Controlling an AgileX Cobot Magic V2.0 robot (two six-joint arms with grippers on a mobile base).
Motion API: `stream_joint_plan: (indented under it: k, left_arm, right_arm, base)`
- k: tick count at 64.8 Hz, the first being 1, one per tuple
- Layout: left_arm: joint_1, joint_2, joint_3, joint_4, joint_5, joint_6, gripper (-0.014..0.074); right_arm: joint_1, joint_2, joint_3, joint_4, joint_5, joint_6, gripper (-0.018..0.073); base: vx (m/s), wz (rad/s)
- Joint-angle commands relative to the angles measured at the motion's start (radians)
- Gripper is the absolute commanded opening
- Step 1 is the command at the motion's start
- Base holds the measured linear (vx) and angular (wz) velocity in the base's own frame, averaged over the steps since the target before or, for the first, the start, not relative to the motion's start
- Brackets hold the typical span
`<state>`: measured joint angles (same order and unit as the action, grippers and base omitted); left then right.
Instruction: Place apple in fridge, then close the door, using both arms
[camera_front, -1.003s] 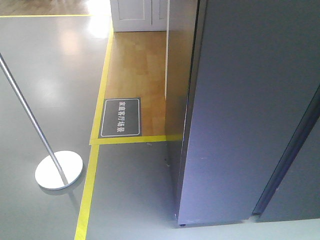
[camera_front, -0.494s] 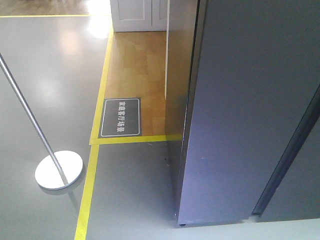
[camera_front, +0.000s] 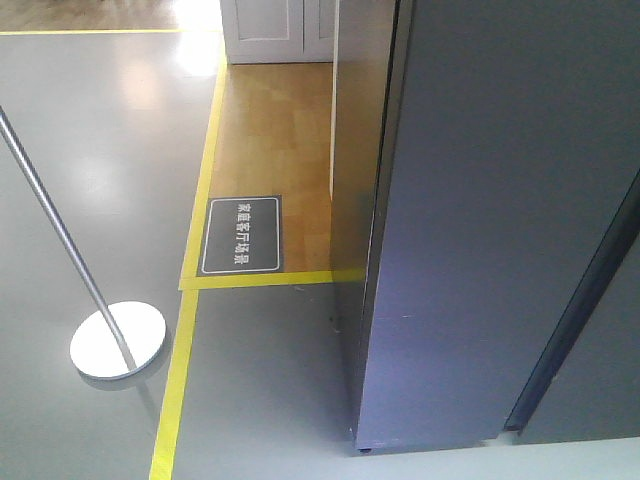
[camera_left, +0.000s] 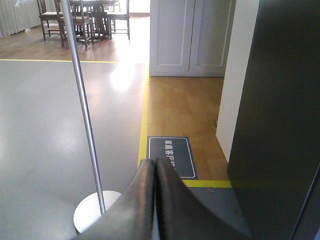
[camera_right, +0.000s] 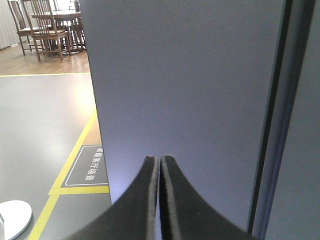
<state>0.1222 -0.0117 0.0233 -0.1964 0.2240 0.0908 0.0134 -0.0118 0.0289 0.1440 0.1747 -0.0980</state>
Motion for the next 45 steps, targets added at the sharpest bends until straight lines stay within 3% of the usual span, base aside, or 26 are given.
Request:
stream_joint_plan:
  k: [1, 45]
  left_arm:
    - [-0.004, -0.014, -0.017, -0.009, -0.071, -0.009, -0.0006]
    - [-0.004, -0.014, -0.017, -0.009, -0.071, -0.009, -0.0006]
  right_arm:
    - [-0.006, -0.012, -0.002, -0.007, -0.069, -0.009, -0.0003]
    - [-0.006, -0.012, -0.003, -0.007, -0.069, -0.009, -0.0003]
  base:
    - [0.0, 0.0]
    - [0.0, 0.0]
